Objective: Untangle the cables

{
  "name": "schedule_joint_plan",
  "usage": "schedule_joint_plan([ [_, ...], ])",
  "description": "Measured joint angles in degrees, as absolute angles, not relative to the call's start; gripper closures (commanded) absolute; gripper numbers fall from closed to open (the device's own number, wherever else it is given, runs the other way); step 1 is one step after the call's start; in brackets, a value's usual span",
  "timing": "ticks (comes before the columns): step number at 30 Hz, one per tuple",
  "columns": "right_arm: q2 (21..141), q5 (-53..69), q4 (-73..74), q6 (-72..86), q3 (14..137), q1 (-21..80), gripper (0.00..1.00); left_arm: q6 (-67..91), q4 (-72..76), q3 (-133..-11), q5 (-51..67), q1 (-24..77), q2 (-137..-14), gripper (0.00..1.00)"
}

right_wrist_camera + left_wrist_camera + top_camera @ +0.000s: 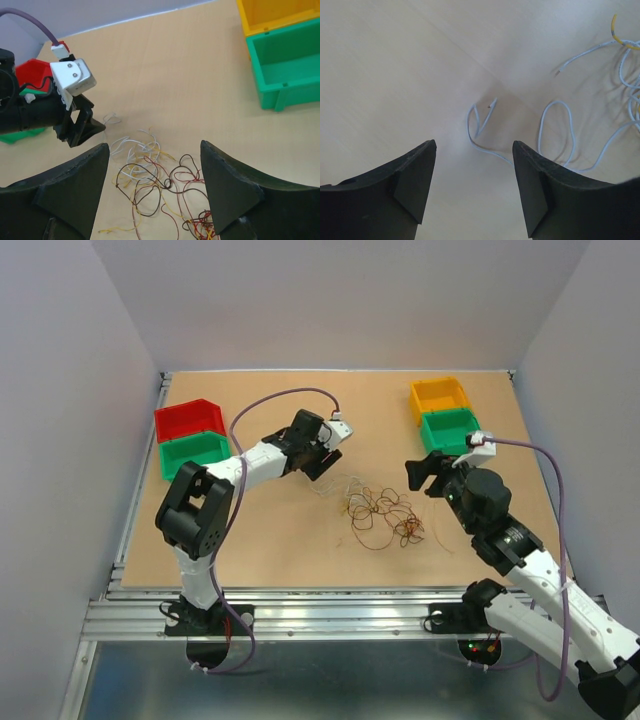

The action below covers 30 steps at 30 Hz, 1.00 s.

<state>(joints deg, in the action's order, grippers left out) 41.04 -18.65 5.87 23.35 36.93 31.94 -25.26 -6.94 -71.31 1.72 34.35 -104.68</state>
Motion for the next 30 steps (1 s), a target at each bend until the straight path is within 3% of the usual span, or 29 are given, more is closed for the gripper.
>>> schedule_joint_plan([
  [11, 41.0, -18.8, 5.9, 23.4, 36.6, 32.0, 0.22, -25.4, -7.9, -74.3, 4.5, 32.4, -111.5, 0.50],
  [15, 41.3, -18.8, 5.8, 23.4, 36.6, 32.0, 0.22, -25.6, -8.0, -75.1, 5.1, 32.0, -112.9, 0.84],
  [16, 41.3, -18.7, 5.8, 23.3, 36.6, 32.0, 0.22, -25.7, -7.8, -75.6, 5.1, 32.0, -113.2, 1.00],
  [23, 41.4, -18.6, 5.6, 23.3, 36.5, 32.0, 0.22, -25.9, -7.1, -75.8, 4.9, 31.7, -113.0, 1.00],
  [30, 44.4, -18.0, 4.7, 22.9, 36.5, 32.0, 0.22, -26.0, -6.2, -71.1, 2.0, 31.0, -96.3, 1.00],
])
